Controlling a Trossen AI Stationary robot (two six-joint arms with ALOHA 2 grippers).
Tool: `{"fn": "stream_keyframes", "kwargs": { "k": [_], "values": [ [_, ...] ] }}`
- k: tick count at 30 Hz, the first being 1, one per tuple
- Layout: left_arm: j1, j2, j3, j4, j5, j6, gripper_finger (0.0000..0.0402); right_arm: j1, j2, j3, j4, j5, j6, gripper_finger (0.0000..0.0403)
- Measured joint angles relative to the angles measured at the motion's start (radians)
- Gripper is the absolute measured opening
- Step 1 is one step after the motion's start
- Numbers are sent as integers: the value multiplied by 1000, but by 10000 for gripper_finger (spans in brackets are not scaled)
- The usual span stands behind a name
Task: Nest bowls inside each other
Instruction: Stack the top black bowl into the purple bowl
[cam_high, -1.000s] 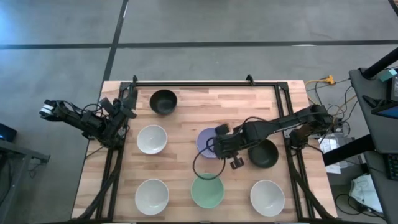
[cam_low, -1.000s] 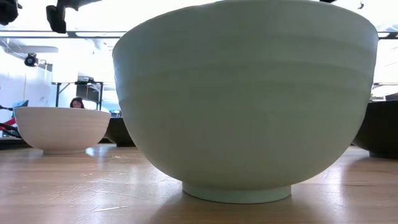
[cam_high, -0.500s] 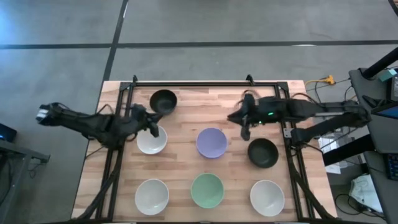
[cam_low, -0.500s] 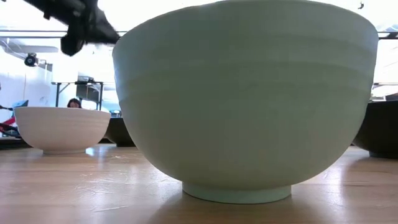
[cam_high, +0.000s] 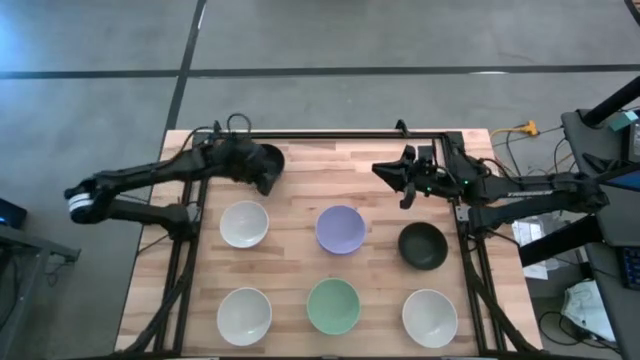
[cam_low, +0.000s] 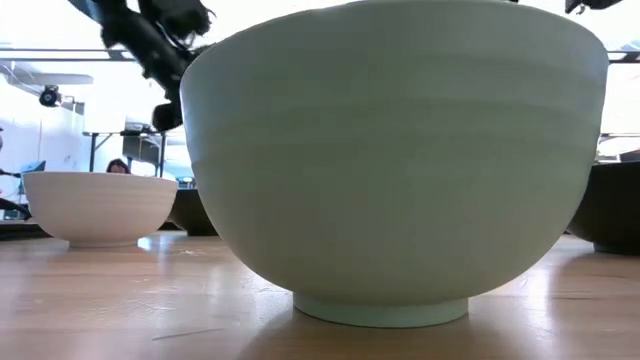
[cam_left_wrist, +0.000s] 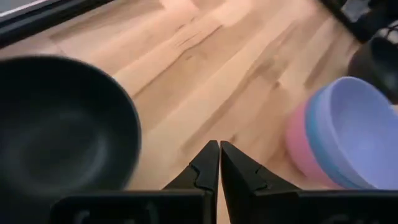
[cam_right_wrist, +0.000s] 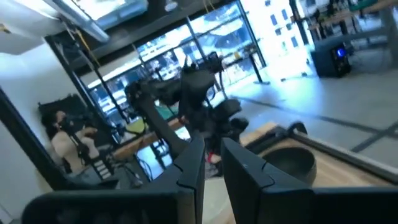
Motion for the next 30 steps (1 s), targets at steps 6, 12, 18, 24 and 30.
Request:
{"fn": "stream_keyframes", "kwargs": {
  "k": [6, 12, 18, 24, 30],
  "values": [
    [57, 208, 127, -152, 32, 167, 1, -3, 47, 5, 6, -1, 31, 48],
    [84, 387, 247, -261, 32, 201, 56, -32, 91, 47, 7, 1, -12, 48],
    [86, 500, 329, -303, -13, 246, 142, -46, 116, 86, 5, 1, -27, 48],
    [95, 581, 332, -369, -49, 322, 156, -45, 113, 92, -4, -1, -32, 48],
    [98, 591, 331, -411, -30, 354, 56, -43, 109, 92, -4, -4, -32, 48]
  ]
}}
